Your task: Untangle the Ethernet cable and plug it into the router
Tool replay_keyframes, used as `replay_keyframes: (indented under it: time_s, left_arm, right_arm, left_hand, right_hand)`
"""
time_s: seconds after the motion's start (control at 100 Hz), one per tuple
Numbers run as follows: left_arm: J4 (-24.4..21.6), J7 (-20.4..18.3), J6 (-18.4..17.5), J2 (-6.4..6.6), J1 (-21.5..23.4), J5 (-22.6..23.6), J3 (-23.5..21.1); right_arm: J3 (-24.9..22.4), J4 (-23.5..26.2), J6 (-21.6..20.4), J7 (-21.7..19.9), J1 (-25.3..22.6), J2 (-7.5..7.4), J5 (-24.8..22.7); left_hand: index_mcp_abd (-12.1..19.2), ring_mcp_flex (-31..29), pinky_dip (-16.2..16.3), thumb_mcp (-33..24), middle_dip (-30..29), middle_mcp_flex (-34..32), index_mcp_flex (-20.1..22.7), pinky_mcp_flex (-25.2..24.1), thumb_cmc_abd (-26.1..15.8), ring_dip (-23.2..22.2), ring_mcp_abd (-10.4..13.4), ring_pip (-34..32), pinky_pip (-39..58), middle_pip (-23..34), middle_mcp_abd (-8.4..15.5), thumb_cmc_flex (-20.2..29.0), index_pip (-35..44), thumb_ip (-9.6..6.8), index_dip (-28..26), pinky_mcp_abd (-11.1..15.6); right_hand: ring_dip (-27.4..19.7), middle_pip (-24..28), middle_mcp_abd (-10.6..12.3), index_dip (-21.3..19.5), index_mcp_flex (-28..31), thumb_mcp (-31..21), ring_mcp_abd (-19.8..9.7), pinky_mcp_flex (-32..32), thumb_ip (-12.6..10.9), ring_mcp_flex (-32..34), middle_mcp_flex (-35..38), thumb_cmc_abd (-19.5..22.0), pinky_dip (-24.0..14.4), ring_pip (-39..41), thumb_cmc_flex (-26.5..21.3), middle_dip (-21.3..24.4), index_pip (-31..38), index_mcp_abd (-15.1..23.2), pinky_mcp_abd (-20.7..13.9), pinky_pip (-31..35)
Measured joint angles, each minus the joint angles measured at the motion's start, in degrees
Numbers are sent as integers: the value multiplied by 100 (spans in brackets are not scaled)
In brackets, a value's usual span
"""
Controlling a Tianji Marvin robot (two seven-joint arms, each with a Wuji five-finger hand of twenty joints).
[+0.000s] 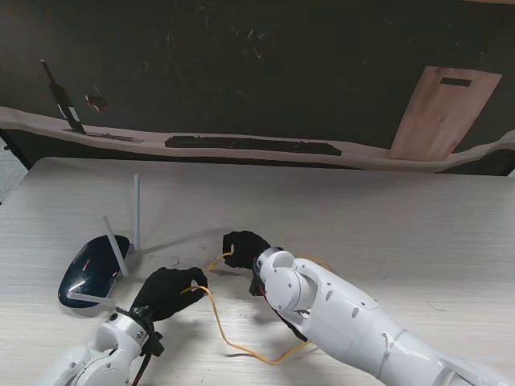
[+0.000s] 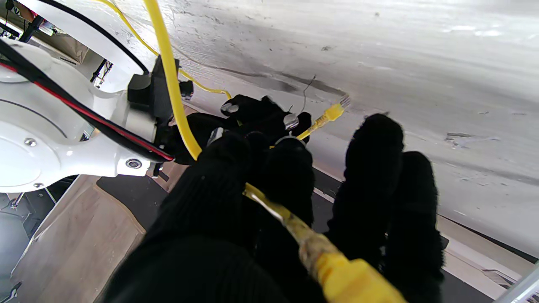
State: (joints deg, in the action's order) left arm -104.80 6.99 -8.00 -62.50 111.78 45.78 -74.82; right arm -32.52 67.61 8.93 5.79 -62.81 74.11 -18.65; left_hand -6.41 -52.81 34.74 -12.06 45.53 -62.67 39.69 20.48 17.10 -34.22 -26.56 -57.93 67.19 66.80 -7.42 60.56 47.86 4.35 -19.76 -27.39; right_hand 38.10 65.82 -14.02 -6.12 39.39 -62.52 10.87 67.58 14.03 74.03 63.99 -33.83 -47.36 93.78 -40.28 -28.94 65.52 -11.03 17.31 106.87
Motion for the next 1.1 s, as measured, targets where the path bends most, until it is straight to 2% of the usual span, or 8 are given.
replay_keyframes:
  time_s: [0.14,0.33,0.46,0.6,0.67,0.84,0.97,1.1]
  left_arm:
    - [46,118,29,-10,-6,-17,25]
    - [153,181,153,-15,-114,-17,171]
    - [248,276,230,-25,-226,-39,295]
    - [350,535,273,-52,-315,-14,406]
    - [387,586,273,-68,-352,-13,443]
    - [503,687,216,-98,-463,-100,544]
    - [602,942,108,-136,-519,-156,594]
    - [696,1186,-263,-199,-534,-341,568]
  right_arm:
    - [-513,511,36,-190,-315,-210,-63]
    - [-1357,1175,23,-147,-917,-435,-344]
    - [-1826,1671,-167,-237,-1283,-629,-460]
    - [-2195,2016,-526,-299,-1564,-747,-549]
    - [-2314,2176,-663,-312,-1676,-792,-578]
    - [-2499,2471,-805,-320,-1871,-845,-609]
    - [-2577,2609,-887,-362,-1962,-866,-607]
    - [-2627,2763,-952,-513,-2054,-898,-395]
  left_hand:
    - [0,1,0,0,0,0,0,-7,0,1,0,28,-1,-45,-1,0,-6,-8,0,1]
    - [0,171,-1,0,-103,137,0,-122,0,4,-2,153,-98,-344,-71,0,-88,-57,0,2]
    - [0,591,-81,-11,-462,544,-133,-478,6,99,-14,591,-331,-1037,-146,-26,-268,-57,2,39]
    - [-80,1113,-104,-1162,-1072,1255,-440,-829,142,163,-9,1099,-516,-1902,-278,-943,-775,-58,-8,64]
    - [-129,1465,-153,-1807,-1248,1676,-680,-982,151,221,-3,1393,-560,-2251,-290,-1660,-1085,-59,-76,87]
    - [-300,2317,-312,-2187,-1673,2805,-1435,-1480,250,315,137,1897,-906,-3034,-356,-2543,-1719,-61,-57,211]
    - [-326,2803,-457,-2241,-1881,3476,-1840,-1775,250,389,218,2185,-1185,-3407,-366,-2722,-2105,-9,141,343]
    - [-355,2870,-576,-2474,-2013,3569,-1891,-1844,319,459,219,2280,-1261,-3465,-373,-2655,-2124,-9,160,353]
  right_hand:
    - [279,253,136,-37,-5,274,-77,46,0,63,231,345,-448,195,0,-68,210,60,-40,0]
    - [341,297,136,-55,-12,447,-78,47,0,64,232,479,-461,209,-80,-69,273,63,-40,0]
    - [342,306,137,-55,-12,482,-78,47,0,65,232,479,-462,220,-141,-69,280,63,-40,0]
    - [343,310,137,-55,-12,488,-78,47,0,65,233,479,-465,230,-141,-69,280,63,-40,0]
    - [343,310,137,-55,-12,489,-78,48,0,65,233,479,-471,232,-141,-69,281,63,-41,0]
    - [349,312,137,-55,-5,493,-78,48,0,65,238,479,-523,246,-141,-69,281,63,-41,2]
    - [410,312,137,-55,-2,493,-78,48,0,65,240,479,-542,250,-141,-69,281,63,-41,2]
    - [412,313,137,-55,-1,493,-78,48,0,65,242,479,-567,252,-141,-69,281,63,-41,2]
